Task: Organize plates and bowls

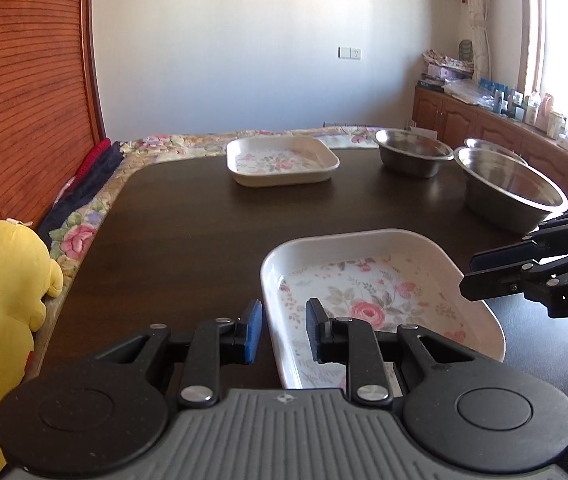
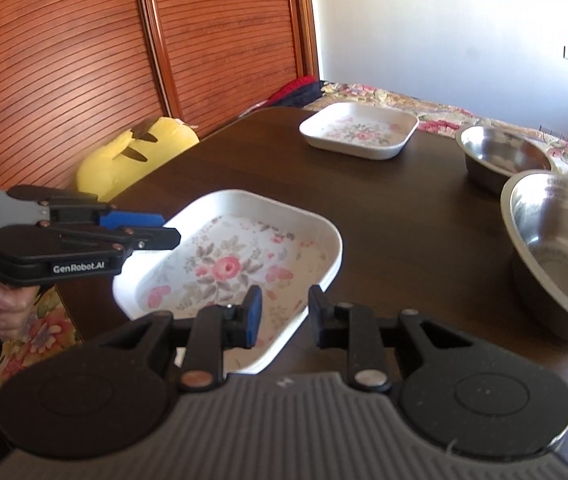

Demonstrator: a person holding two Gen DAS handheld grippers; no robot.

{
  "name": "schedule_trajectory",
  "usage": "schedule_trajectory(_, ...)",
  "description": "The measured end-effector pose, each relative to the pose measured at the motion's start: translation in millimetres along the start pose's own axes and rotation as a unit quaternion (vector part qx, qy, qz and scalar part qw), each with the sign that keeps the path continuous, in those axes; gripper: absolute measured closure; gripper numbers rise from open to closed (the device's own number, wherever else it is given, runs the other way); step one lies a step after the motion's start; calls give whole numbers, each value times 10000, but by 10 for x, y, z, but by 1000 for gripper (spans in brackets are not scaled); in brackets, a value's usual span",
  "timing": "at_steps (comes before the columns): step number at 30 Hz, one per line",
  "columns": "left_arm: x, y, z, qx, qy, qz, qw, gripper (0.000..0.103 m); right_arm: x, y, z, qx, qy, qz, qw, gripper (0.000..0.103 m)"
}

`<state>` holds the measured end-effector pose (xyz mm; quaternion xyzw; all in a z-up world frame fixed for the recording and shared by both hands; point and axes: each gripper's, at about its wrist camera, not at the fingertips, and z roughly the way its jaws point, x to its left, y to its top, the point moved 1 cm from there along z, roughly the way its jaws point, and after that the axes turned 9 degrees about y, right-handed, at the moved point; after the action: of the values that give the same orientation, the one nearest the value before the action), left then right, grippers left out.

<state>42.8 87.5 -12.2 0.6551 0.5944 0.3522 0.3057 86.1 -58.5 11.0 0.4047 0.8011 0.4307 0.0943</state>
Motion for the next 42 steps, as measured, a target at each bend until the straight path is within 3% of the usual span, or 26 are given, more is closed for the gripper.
schedule_trajectory(15,66,347,109,-255,83,199,9994,78,-122,372,-79,-317,6,-210,9993,76)
schedule_trajectory(27,183,664,453,-266,109,210,9994,77,-343,756,93,-231,-67,-351,9991,75)
schedule_trajectory(33,246,803,702,-200,77,180,9996,77,-523,945,266,-122,-118,-320,9993,58)
schedule_trajectory(36,279,860,824,-174,61,143,9997,69,-643,1032,365,-84,-190,-253,9995,49)
schedule_trajectory(42,333,970,1044,-119,31,133,9998,57,-819,1173,549,13,-213,-207,9996,48)
